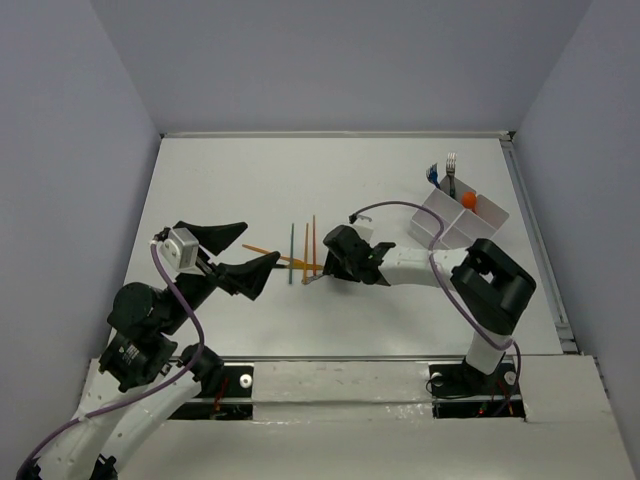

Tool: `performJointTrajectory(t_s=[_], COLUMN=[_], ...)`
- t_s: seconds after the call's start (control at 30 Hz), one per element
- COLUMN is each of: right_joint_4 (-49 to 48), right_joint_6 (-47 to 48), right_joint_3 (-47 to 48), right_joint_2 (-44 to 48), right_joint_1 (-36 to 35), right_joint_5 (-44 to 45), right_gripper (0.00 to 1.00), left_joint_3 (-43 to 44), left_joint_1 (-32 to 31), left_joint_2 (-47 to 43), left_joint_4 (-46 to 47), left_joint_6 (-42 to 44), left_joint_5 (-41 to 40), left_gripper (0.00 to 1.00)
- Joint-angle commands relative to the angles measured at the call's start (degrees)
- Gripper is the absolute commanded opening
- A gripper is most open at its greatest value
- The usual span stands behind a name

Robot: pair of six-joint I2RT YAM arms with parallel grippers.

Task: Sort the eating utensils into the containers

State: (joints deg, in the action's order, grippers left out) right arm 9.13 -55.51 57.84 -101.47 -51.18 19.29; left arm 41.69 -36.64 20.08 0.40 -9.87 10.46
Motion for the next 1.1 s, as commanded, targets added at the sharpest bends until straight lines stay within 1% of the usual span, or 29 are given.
performJointTrajectory(t_s=[0.0,0.17,0.33,0.43,0.5,0.53,0.6,0.83,0.93,1.0,1.07], right_joint_4=[4.4,7.5,11.8,12.0,12.8,14.3,15.3,18.8,18.6,18.0,18.4], right_joint_6=[1.0,1.6,2.9,3.5,4.7,5.1,7.2,10.2,12.3,14.4,15.1], right_joint_3=[3.6,4.9,7.5,7.2,7.4,8.2,8.8,7.5,5.8,4.5,3.9], right_joint_2=[-2.0,-3.1,-5.8,-5.8,-5.9,-6.3,-6.4,-5.6,-3.8,-2.9,-1.7], right_joint_1=[-0.4,-0.4,-0.4,-0.4,-0.4,-0.4,-0.4,-0.4,-0.4,-0.4,-0.4], right_joint_5=[5.1,7.7,8.9,9.5,10.5,10.8,11.1,10.9,10.3,9.6,9.0], right_gripper=[0.55,0.5,0.48,0.46,0.42,0.38,0.36,0.32,0.28,0.23,0.22], left_joint_3=[0.3,0.3,0.3,0.2,0.2,0.2,0.2,0.2,0.2,0.2,0.2], left_joint_1=[0.2,0.2,0.2,0.2,0.2,0.2,0.2,0.2,0.2,0.2,0.2], left_joint_2=[-0.7,-0.5,-0.6,-0.5,-0.3,-0.2,-0.2,-0.1,0.0,0.1,0.1], left_joint_4=[2.2,2.3,2.2,2.3,2.3,2.3,2.3,2.3,2.3,2.3,2.3], left_joint_6=[0.4,0.3,0.4,0.4,0.4,0.3,0.4,0.3,0.3,0.3,0.4], left_joint_5=[0.7,1.1,0.9,0.9,1.0,1.0,0.8,0.9,0.9,0.9,0.9], left_gripper=[0.99,0.99,0.99,0.99,0.99,0.99,0.99,0.99,0.99,0.99,0.99])
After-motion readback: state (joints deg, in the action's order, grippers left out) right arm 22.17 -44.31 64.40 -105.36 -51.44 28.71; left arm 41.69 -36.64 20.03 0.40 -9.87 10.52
